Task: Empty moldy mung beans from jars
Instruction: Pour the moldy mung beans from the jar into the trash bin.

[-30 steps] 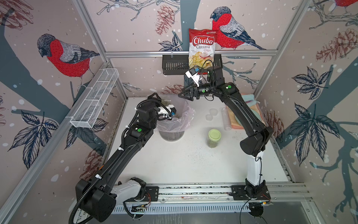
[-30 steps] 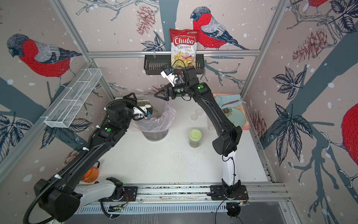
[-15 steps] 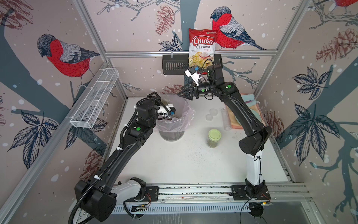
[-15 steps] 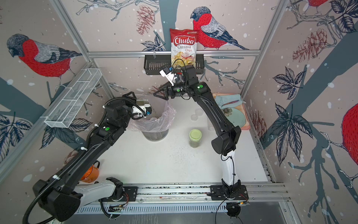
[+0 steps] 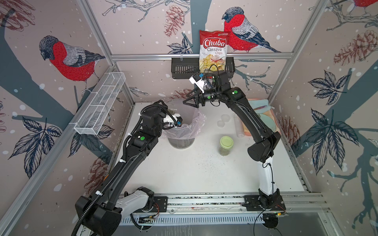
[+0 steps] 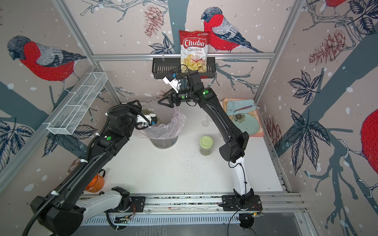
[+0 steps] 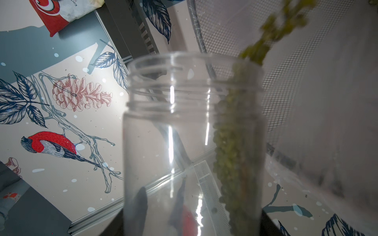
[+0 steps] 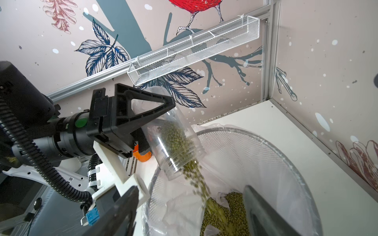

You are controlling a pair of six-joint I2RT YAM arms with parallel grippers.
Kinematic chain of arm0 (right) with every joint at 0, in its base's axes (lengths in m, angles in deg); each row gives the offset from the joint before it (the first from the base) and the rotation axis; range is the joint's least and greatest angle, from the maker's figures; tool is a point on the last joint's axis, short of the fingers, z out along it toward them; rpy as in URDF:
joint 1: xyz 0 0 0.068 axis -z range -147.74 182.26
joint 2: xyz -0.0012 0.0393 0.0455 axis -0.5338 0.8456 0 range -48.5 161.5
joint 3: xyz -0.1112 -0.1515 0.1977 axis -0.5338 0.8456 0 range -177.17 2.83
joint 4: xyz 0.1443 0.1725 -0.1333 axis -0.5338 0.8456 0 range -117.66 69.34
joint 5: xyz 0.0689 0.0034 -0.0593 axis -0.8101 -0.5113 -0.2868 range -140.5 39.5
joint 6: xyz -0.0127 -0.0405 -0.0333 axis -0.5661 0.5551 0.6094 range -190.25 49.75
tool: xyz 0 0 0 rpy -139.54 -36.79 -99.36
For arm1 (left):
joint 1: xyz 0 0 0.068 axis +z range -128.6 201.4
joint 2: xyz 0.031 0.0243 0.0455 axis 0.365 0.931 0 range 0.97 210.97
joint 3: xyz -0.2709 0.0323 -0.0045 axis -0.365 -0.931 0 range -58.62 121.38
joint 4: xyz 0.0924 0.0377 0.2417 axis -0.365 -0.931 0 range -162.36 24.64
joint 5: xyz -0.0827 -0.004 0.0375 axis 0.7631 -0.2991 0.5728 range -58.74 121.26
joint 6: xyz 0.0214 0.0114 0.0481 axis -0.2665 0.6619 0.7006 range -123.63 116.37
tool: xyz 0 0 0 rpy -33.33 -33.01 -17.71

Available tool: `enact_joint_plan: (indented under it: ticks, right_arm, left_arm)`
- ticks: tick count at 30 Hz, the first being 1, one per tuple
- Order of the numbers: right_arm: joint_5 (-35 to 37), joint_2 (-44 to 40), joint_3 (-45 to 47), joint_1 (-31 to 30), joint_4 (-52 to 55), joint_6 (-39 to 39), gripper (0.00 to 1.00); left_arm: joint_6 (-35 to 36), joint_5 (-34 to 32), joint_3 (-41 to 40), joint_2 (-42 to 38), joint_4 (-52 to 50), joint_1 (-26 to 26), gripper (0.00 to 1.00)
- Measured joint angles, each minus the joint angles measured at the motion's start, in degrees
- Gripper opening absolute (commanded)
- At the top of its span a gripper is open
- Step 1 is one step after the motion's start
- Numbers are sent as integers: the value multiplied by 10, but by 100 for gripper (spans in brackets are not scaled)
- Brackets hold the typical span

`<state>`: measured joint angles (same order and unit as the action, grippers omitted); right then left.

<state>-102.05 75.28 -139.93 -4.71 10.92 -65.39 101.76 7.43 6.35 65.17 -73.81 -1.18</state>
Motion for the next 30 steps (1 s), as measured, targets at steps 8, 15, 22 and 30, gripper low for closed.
enact_joint_plan:
  ticks: [8,15,22,30]
  right_arm:
    - [56,0,7,-26,5,37,77]
    - [82,1,8,-39,7,59,74]
    - [126,5,16,-58,4,71,73]
    - [148,9,18,-59,5,78,73]
  left_arm:
    - [16,13,0,14,0,-1,3]
    - [33,13,0,23,0,-7,3]
    - [46,12,10,35,3,-15,3]
    - [56,12,33,55,5,-32,3]
